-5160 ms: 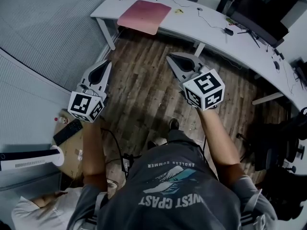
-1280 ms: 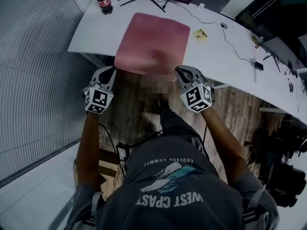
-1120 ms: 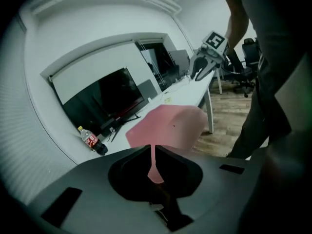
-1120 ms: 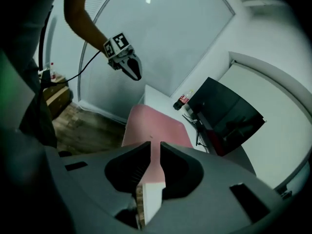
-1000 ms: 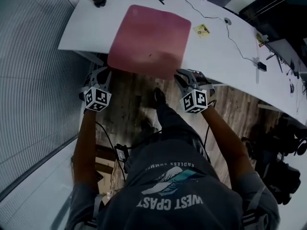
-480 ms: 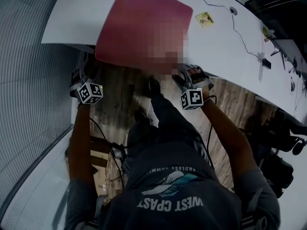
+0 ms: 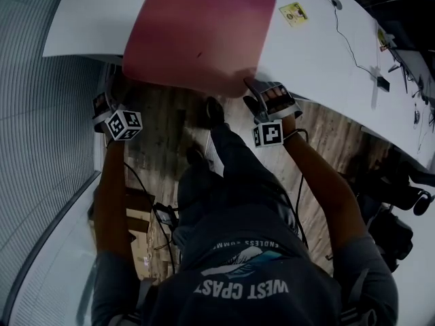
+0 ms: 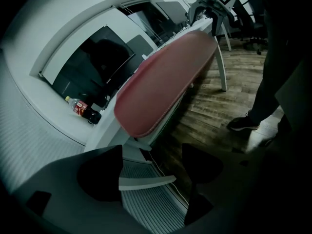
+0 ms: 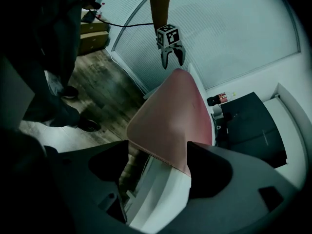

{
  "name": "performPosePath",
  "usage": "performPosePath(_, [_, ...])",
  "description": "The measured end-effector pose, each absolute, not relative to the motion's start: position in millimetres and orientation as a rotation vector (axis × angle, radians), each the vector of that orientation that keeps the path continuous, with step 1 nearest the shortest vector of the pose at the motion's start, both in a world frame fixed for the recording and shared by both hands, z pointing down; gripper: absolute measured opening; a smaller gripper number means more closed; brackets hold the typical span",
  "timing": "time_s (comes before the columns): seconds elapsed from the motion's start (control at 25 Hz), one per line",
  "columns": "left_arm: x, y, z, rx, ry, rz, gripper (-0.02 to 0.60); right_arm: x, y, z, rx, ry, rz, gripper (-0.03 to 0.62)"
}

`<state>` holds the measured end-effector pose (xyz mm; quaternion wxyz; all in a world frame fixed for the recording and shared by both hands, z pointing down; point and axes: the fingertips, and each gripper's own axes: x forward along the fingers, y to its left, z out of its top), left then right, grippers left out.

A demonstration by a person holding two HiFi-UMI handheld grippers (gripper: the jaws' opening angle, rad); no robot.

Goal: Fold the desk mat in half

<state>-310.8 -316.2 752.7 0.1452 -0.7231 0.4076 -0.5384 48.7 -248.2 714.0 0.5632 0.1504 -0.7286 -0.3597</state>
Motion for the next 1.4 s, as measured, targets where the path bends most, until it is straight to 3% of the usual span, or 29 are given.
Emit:
performPosePath(0.44, [-295, -327, 762, -2.070, 1.266, -1.467, 0.374, 38, -261, 721, 0.353, -1.688, -1.011, 0.357])
performPosePath(0.8, [-310, -326, 711, -2.029, 1.384, -1.345, 0.111, 27, -266, 674, 0.449, -1.854, -0.934, 0.097])
performPosePath(0.92, [-311, -329, 692, -2.032, 1.406, -1.303, 0.064, 23, -278, 651, 0.505, -1.920, -0.893, 0.041])
performPosePath(1.4, [-301, -361, 625, -2.003, 1.524, -1.199, 0.040, 34, -357, 571, 0.846, -2.126, -0.595, 0.038])
